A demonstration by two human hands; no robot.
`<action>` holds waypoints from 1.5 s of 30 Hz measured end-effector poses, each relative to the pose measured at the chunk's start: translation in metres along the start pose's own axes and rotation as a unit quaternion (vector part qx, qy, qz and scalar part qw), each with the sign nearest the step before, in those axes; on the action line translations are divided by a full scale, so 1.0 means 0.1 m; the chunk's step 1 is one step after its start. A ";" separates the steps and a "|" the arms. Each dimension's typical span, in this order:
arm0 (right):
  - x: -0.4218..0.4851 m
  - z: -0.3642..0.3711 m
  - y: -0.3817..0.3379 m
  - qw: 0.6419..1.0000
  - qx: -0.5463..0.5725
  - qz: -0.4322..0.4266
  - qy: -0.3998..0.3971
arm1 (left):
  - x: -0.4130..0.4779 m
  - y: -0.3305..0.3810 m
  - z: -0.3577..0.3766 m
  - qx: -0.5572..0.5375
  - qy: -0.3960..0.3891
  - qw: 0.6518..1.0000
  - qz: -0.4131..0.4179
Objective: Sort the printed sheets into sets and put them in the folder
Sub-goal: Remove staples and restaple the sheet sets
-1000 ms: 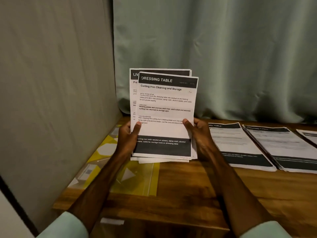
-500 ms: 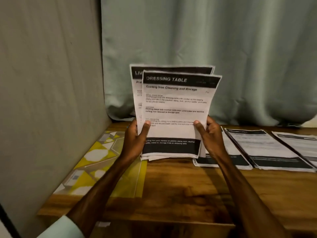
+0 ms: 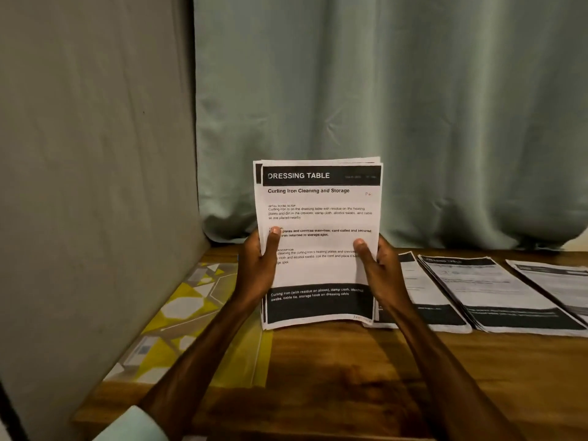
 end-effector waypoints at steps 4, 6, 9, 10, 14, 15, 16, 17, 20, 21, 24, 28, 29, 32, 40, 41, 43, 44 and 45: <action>-0.13 0.02 0.24 1.000 -0.006 0.026 0.008 | -0.11 -0.15 -0.07 0.018 -0.005 1.000 -0.016; -0.17 0.05 0.33 0.999 -0.021 0.035 0.005 | -0.16 -0.23 -0.07 0.021 -0.011 0.999 -0.026; -0.11 0.08 0.28 0.999 -0.028 0.032 -0.004 | -0.09 -0.23 -0.04 0.025 -0.017 0.999 -0.022; -0.07 0.07 0.23 0.999 -0.025 0.033 -0.012 | -0.05 -0.21 -0.03 0.026 -0.019 0.999 -0.017; 0.10 -0.04 0.05 0.996 0.032 0.070 -0.044 | 0.07 -0.13 0.08 0.028 -0.053 0.998 -0.016; 0.13 -0.09 0.04 0.994 0.050 0.089 -0.048 | 0.06 -0.15 0.12 0.025 -0.070 0.997 -0.022; 0.16 -0.16 0.06 0.991 0.059 0.106 -0.048 | 0.04 -0.18 0.18 0.022 -0.088 0.995 -0.031; 0.18 -0.22 0.08 0.990 0.059 0.119 -0.044 | 0.02 -0.22 0.22 0.022 -0.103 0.994 -0.043; 0.17 -0.42 0.22 0.987 0.066 0.143 -0.012 | -0.11 -0.34 0.36 0.019 -0.148 0.986 -0.073; 0.14 -0.49 0.30 0.985 0.073 0.154 0.004 | -0.15 -0.38 0.41 0.021 -0.161 0.983 -0.081; 0.03 -0.64 0.51 0.982 0.064 0.175 0.029 | -0.22 -0.49 0.45 0.038 -0.195 0.974 -0.112; -0.06 -0.75 0.74 0.980 0.039 0.190 0.038 | -0.19 -0.67 0.40 0.044 -0.213 0.967 -0.130; -0.07 -0.76 0.78 0.980 0.025 0.192 0.040 | -0.17 -0.72 0.36 0.047 -0.204 0.969 -0.133; -0.14 -0.72 0.81 0.981 -0.013 0.192 0.031 | -0.10 -0.89 0.26 0.068 -0.185 0.971 -0.131; -0.11 -0.79 0.85 0.972 0.020 0.229 0.052 | -0.12 -1.07 0.28 0.131 -0.199 0.969 -0.060; -0.10 -0.81 0.87 0.971 0.023 0.231 0.056 | -0.12 -1.07 0.28 0.132 -0.198 0.970 -0.055; -0.08 -0.86 0.90 0.969 0.036 0.233 0.069 | -0.12 -1.07 0.30 0.124 -0.201 0.970 -0.061; -0.07 -0.87 0.90 0.969 0.041 0.233 0.071 | -0.13 -1.07 0.30 0.122 -0.208 0.968 -0.066; -0.06 -0.88 0.91 0.969 0.041 0.232 0.072 | -0.13 -1.07 0.31 0.122 -0.218 0.966 -0.070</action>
Point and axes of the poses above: each hand's wrist, its own x-axis towards the middle knuckle, its own z-axis out of the palm, y = z × x, the point moved 9 cm from there along x, towards the middle knuckle, and after that the axes turned 13 degrees about y, right-handed, at the moved point
